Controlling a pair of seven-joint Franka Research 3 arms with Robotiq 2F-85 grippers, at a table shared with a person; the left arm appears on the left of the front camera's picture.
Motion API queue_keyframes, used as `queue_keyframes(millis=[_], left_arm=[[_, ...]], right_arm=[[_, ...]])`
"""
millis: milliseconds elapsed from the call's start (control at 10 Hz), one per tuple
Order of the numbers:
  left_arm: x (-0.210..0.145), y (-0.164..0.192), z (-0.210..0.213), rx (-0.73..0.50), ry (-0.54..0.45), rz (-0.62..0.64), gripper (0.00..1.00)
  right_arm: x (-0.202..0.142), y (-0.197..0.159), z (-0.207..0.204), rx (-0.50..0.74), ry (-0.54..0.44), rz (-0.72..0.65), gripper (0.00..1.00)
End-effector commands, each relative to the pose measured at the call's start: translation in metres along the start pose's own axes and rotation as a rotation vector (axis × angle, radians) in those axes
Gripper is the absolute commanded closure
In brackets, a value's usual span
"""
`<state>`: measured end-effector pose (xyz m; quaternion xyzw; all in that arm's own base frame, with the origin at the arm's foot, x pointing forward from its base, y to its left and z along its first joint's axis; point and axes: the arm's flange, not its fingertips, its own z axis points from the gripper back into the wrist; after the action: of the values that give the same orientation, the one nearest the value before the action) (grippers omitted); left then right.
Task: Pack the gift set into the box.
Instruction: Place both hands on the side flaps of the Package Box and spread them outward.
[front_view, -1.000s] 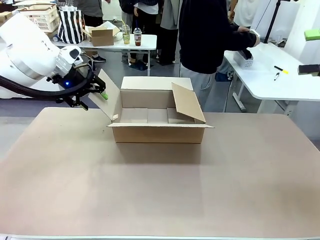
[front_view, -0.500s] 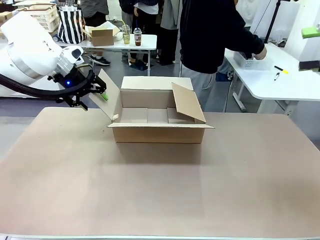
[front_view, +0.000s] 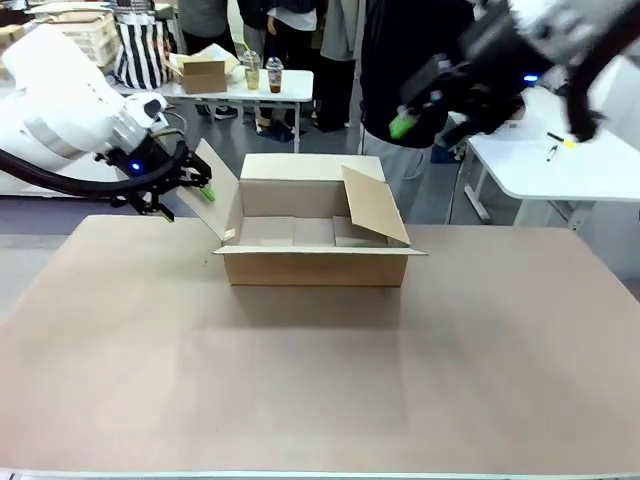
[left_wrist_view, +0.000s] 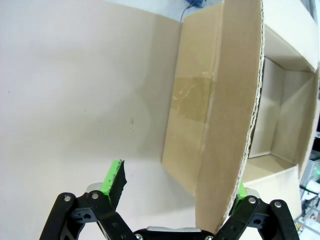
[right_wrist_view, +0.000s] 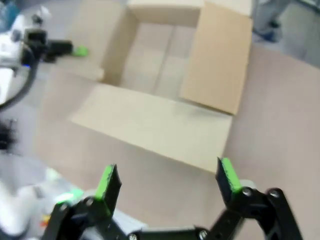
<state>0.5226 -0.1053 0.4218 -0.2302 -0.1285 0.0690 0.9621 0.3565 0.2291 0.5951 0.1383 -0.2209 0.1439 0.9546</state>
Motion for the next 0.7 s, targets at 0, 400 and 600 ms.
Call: queue_keyframes(millis=[0, 400, 600], left_arm=[[0.0, -0.003, 0.003, 0.011, 0.01, 0.009, 0.0], [0.0, -0.003, 0.003, 0.011, 0.01, 0.009, 0.0], [0.0, -0.003, 0.003, 0.011, 0.01, 0.009, 0.0]], right_arm=[[0.007, 0.007, -0.007, -0.158, 0.127, 0.119, 0.0], [-0.037, -0.006, 0.026, -0.028, -0.14, -0.057, 0.0], [0.003, 0.025, -0.01, -0.335, -0.265, -0.428, 0.0]])
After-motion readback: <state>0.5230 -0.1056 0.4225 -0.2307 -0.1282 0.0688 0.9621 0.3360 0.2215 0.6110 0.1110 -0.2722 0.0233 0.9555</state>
